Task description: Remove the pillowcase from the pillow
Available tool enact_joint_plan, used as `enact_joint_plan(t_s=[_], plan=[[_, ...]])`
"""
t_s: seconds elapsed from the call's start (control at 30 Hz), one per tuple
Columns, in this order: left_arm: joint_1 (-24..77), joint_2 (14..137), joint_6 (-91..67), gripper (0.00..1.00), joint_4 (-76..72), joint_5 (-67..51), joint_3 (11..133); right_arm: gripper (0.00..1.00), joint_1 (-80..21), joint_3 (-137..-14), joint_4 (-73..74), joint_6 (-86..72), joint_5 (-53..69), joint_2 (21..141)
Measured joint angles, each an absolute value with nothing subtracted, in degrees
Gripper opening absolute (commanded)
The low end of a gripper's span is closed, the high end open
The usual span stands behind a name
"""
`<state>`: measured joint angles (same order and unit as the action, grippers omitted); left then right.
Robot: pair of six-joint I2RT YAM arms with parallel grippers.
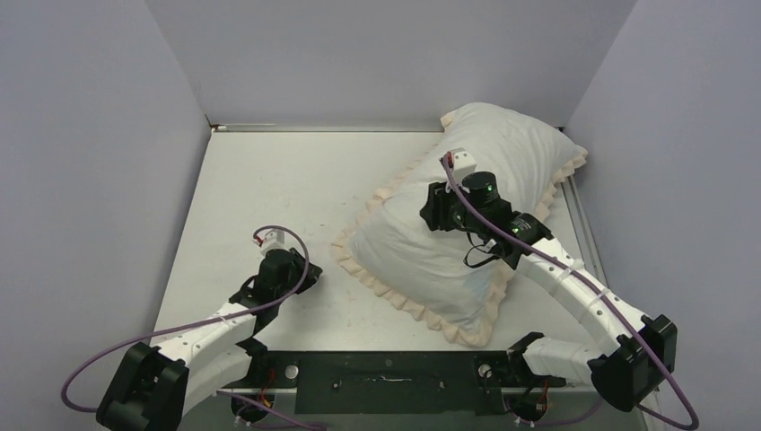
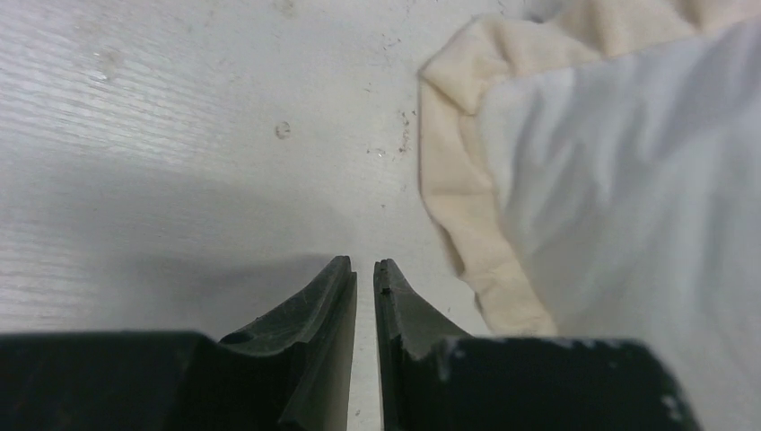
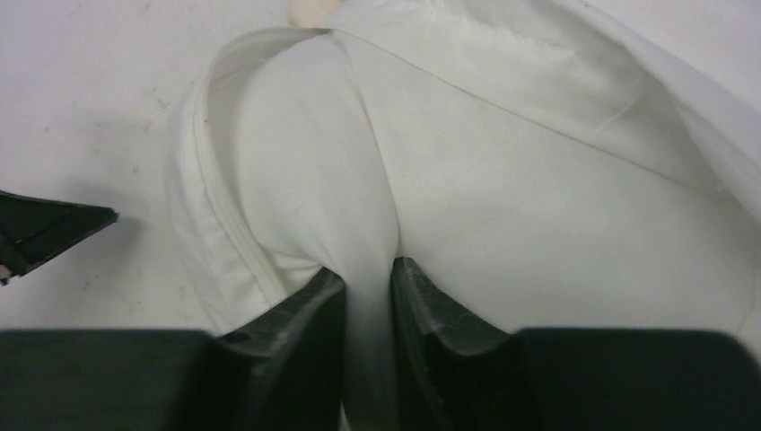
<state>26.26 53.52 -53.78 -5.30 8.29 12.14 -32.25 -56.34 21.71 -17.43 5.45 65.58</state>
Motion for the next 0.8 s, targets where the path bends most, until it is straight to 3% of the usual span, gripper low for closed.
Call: enact_joint_plan(t_s=[0.03, 0.13, 0.2, 0.3, 0.53, 0.8], plan=[[26.4, 54.3, -53.5, 0.2, -6.0, 7.7, 12.2, 0.51, -32.9, -58.2, 22.4, -16.7, 6.1, 66.2], [27.0, 55.2, -52.4, 0.49, -6.3, 6.0, 13.0, 0.71, -37.7, -64.0, 23.7, -14.1, 5.8, 67.4], [27.4, 54.8, -51.5, 0.64, -5.6, 5.3, 14.4, 0.77, -41.3, -67.0, 24.7, -12.2, 4.1, 67.9], [27.8, 52.8, -50.5, 0.77, -3.3, 5.1, 18.0, 0.85, -44.3, -70.2, 26.2, -10.5, -0.8, 69.4], [29.8, 53.0, -50.3, 0.92, 3.3, 5.3, 31.9, 0.89, -41.1, -71.2, 29.8, -9.4, -10.8, 75.1], [36.9, 68.4, -50.7, 0.93, 3.9, 7.6, 46.1, 0.93, -40.2, -68.2, 30.0, -9.4, -11.6, 76.2]])
